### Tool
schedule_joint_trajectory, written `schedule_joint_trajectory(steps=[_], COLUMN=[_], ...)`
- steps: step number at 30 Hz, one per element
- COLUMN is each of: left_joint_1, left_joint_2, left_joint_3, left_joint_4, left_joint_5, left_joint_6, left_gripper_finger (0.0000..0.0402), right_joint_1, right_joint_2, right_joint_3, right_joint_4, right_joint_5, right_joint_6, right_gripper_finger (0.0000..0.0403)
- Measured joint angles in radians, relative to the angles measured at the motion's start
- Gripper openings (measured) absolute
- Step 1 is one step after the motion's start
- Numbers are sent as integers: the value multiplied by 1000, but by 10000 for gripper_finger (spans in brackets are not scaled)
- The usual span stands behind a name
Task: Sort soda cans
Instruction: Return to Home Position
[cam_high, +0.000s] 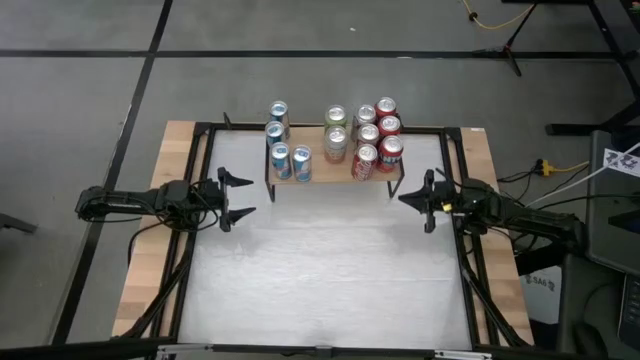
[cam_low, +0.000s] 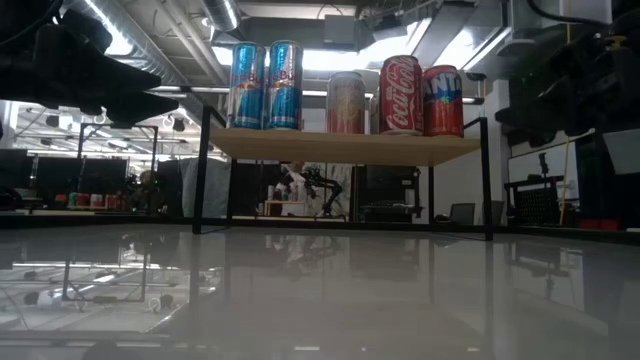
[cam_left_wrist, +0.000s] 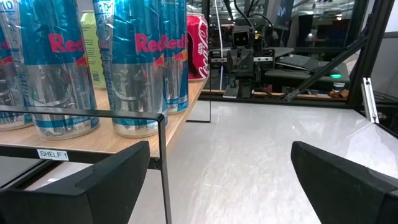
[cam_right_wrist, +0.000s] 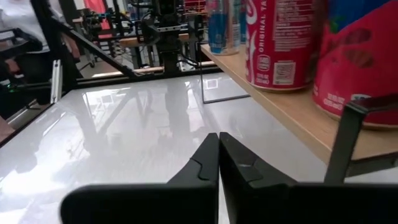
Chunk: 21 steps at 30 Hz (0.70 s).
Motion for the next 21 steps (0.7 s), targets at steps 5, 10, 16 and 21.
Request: schedule_joint_trajectory(steps=[5, 10, 16, 21], left_joint_1=[0, 0, 0, 0], left_joint_2=[0, 0, 0, 0], left_joint_3=[0, 0, 0, 0], left_joint_4=[0, 0, 0, 0], left_joint_5=[0, 0, 0, 0], left_joint_6=[0, 0, 0, 0], left_gripper_finger=[386, 386, 386, 386], right_joint_1=[0, 0, 0, 0], right_joint_2=[0, 0, 0, 0], right_joint_3=[0, 0, 0, 0], right_joint_4=[-3, -3, -3, -3], right_joint_5=[20, 23, 24, 24], right_joint_6=[24, 24, 26, 26], right_gripper_finger=[3, 3, 3, 3])
